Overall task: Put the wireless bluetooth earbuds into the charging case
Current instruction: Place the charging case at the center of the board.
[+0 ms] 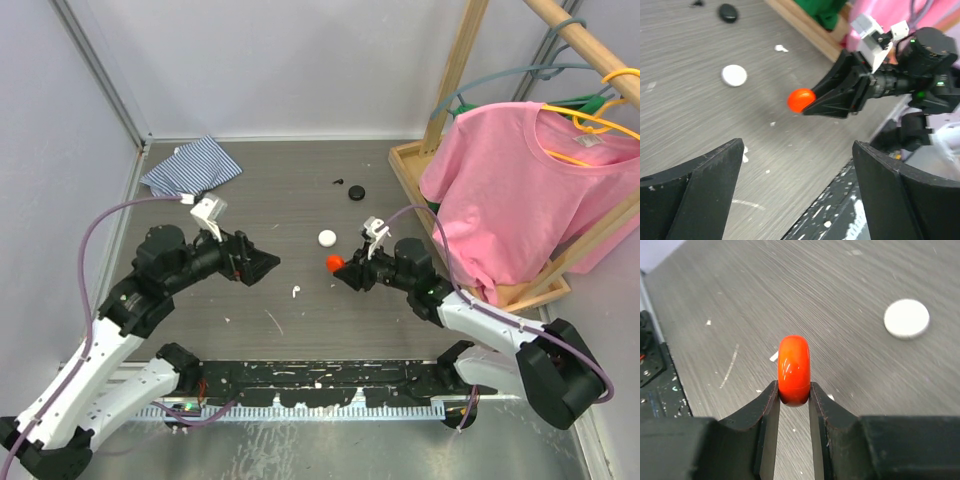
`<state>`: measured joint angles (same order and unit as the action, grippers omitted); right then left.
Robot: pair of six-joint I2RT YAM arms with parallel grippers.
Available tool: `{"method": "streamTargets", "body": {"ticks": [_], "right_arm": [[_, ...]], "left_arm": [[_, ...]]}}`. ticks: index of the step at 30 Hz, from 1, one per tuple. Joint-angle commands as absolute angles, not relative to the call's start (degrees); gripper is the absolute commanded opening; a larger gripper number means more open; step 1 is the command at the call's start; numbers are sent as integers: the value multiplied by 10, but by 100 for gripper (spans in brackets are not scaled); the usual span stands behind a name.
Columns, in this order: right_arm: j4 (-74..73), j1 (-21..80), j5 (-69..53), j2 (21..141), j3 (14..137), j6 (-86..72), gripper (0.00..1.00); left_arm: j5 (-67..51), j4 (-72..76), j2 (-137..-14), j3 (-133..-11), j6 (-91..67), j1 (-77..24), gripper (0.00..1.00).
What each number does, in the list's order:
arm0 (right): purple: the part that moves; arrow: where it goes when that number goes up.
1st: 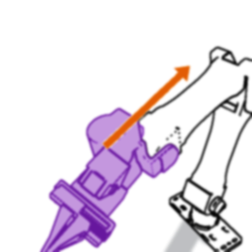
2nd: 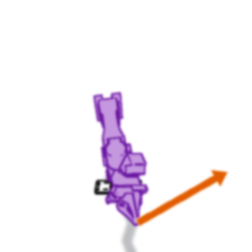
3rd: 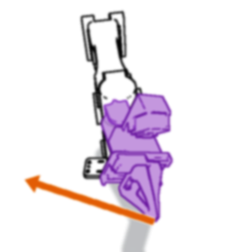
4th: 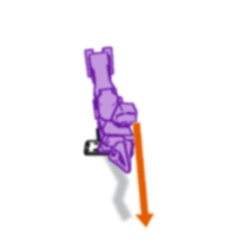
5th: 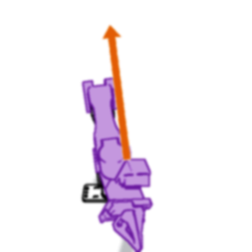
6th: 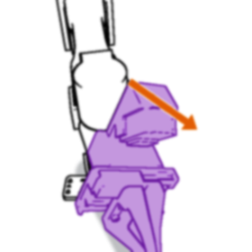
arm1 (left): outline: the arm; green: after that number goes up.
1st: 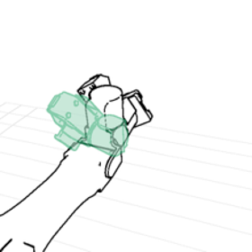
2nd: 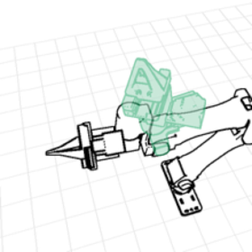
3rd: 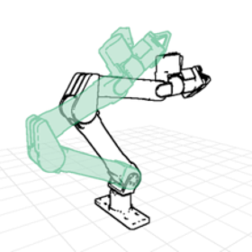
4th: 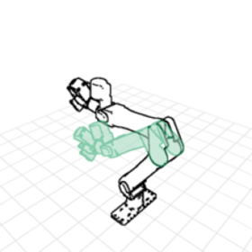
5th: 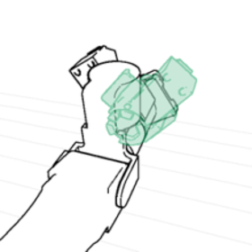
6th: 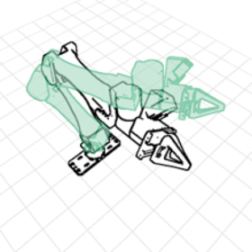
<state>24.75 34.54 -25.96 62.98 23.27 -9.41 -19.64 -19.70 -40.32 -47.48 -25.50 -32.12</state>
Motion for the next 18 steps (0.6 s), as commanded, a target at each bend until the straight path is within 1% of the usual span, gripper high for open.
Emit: {"method": "streamTargets", "body": {"ticks": [1, 4, 8, 10, 14, 18], "right_arm": [[162, 331, -170, 617, 255, -143, 1], [140, 316, -124, 624, 247, -179, 1], [138, 292, -82, 632, 228, -231, 1], [138, 277, -62, 637, 219, -257, 1], [140, 251, -32, 655, 209, -295, 1], [162, 226, -16, 681, 192, -338, 1]], "left_arm": [[-65, -366, -379, -542, -147, -318, 94], [-3, -401, -363, -555, -104, -318, 97], [88, -377, -330, -521, -90, -318, 100], [123, -368, -316, -504, -85, -318, 98], [171, -362, -294, -477, -78, -318, 98], [180, -349, -274, -456, -82, -318, 98]]}}
